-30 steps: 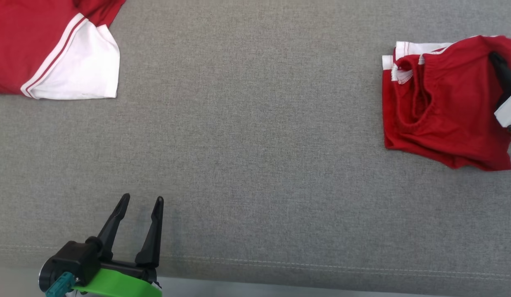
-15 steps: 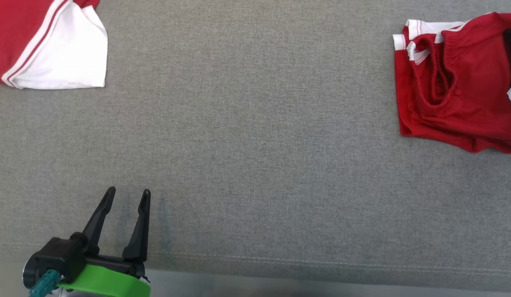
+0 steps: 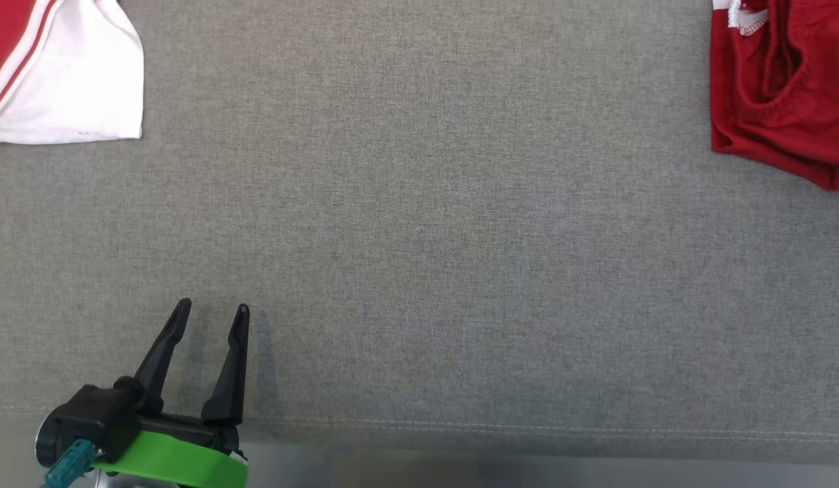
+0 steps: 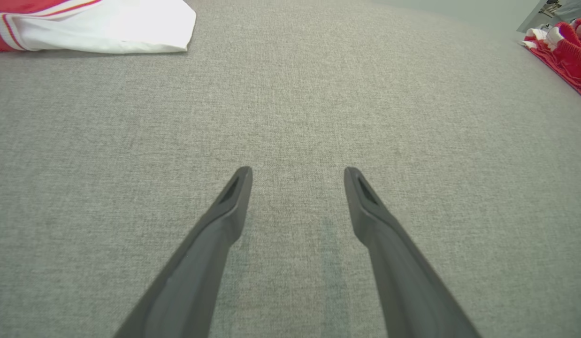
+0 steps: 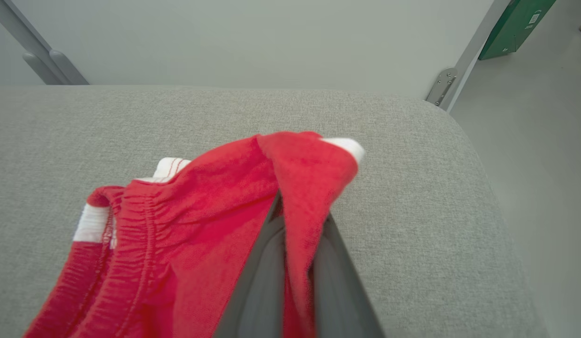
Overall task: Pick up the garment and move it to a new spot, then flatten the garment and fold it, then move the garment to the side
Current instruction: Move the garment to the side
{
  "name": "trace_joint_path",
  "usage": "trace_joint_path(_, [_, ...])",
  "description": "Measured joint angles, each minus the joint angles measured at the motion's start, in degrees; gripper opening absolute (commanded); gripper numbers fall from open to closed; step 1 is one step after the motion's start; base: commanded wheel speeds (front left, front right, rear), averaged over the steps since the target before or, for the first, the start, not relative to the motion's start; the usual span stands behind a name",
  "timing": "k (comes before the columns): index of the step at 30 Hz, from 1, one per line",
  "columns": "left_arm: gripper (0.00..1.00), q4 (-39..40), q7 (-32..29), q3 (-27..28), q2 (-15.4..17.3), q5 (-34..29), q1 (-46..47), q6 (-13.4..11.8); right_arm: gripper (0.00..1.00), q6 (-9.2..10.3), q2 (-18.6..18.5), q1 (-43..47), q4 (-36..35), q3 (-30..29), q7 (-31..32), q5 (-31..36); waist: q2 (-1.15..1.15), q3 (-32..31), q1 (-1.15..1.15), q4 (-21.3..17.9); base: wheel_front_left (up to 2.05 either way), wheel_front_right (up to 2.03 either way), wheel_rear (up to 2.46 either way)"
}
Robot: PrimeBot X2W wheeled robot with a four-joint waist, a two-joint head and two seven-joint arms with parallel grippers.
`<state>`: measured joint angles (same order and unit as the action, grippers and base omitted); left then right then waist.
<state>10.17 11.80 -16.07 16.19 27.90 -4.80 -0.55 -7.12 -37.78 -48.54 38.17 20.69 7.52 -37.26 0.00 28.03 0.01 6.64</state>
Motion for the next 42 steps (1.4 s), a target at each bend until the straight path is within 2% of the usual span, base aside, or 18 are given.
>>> trace_joint_path(13, [1.00,1.5,-0.4,1.3,0.9,0.0,0.1,-0.3,0.00,0.00,-0.6,-4.3,2.6,1.5,-1.0,2.7,0.00,3.6,0.00,-0.2,0.00,0.00,0.00])
trace_joint_path(14, [1.00,1.5,-0.4,1.3,0.9,0.0,0.1,-0.5,0.05,0.00,-0.6,-4.5,2.8,1.6,-1.0,2.9,0.00,3.8,0.00,-0.3,0.00,0.00,0.00])
trace_joint_path(16, [1.00,1.5,-0.4,1.6,0.9,0.0,0.1,-0.6,0.49,0.00,-0.6,-4.9,3.3,1.7,-1.6,3.3,0.00,4.2,0.00,-0.5,0.00,0.00,0.00])
trace_joint_path(17, [1.00,1.5,-0.4,1.6,0.9,0.0,0.1,-0.7,1.00,0.01,-0.6,-5.1,3.5,1.7,-2.1,3.6,0.00,4.4,0.00,-0.6,0.00,0.00,0.00])
trace_joint_path(27, [1.00,1.5,-0.4,1.6,0.9,0.0,1.4,-0.7,1.00,0.78,-0.6,-5.3,7.5,1.7,-4.6,5.1,0.00,4.6,0.00,-1.8,0.00,0.00,0.00])
trace_joint_path(34, [1.00,1.5,-0.4,1.4,0.9,0.0,1.4,-0.7,1.00,2.60,-0.3,-5.0,10.9,1.7,-6.1,5.2,0.00,4.5,0.00,-2.3,0.00,0.00,0.00])
trace_joint_path(42, [1.00,0.6,0.2,1.5,0.3,0.2,2.2,-0.7,1.00,3.64,2.7,-3.7,12.6,1.9,-11.3,5.6,0.00,2.7,0.00,-2.6,0.00,0.00,0.00])
